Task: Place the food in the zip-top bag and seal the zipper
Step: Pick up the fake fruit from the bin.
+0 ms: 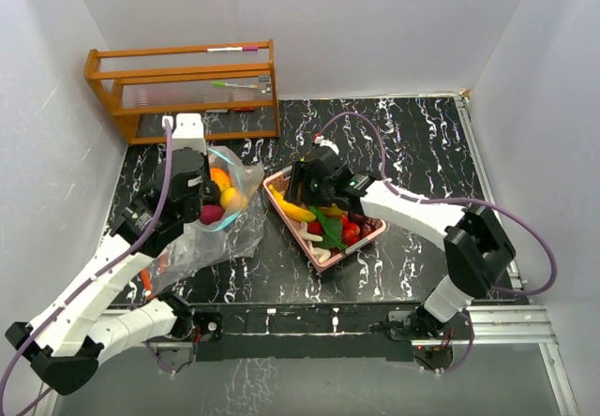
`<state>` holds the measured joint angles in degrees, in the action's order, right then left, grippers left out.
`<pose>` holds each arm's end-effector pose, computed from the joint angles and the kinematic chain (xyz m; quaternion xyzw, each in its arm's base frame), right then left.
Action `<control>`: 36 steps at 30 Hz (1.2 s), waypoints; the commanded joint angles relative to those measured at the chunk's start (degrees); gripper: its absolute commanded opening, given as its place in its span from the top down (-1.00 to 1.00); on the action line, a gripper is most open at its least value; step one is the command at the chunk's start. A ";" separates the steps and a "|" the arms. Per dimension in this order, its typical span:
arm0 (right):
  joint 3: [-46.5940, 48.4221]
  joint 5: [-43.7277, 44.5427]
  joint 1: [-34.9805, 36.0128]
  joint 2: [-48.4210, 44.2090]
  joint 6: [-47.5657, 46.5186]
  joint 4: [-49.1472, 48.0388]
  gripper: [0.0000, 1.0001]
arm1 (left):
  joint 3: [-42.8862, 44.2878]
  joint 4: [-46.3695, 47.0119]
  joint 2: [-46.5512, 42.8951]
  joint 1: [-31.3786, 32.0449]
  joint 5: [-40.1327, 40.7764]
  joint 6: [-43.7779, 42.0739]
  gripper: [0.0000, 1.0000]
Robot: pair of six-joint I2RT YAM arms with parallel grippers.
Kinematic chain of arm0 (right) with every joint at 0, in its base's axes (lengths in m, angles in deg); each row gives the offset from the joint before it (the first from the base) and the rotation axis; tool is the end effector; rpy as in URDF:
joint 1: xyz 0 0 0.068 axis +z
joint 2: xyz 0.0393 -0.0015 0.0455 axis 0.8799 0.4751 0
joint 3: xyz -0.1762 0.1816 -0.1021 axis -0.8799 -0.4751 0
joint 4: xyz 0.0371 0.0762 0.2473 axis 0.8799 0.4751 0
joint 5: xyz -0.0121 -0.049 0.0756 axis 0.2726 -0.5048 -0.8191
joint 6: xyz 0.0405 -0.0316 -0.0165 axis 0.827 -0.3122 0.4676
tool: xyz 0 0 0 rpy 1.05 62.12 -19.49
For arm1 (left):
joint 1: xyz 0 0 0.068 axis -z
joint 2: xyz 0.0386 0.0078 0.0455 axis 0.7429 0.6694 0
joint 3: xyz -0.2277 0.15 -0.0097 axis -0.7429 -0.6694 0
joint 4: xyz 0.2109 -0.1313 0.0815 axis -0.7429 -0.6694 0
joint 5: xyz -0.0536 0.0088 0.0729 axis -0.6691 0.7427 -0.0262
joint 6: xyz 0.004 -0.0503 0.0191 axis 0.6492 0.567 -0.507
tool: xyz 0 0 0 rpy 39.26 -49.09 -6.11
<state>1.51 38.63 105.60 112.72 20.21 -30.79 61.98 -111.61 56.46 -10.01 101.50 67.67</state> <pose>0.2498 0.2382 0.2561 0.0017 0.9250 0.2417 0.2933 0.1669 -0.1001 0.4068 -0.0217 0.7702 0.0371 0.6364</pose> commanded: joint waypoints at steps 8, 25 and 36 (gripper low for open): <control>8.87 7.74 2.24 12.12 3.35 -3.81 -0.36 | -2.69 5.64 -7.36 -0.27 3.43 -2.61 1.00; 17.81 28.79 6.44 16.24 -4.06 1.20 -0.35 | -3.80 5.19 -8.46 -0.27 1.40 -2.10 1.00; 14.93 27.07 6.57 7.58 -10.38 -0.22 -0.31 | -3.91 5.19 -6.60 -0.26 1.27 -1.77 1.00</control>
<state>16.30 63.42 112.35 123.91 13.52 -29.20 58.04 -107.87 49.90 -10.03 102.55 65.68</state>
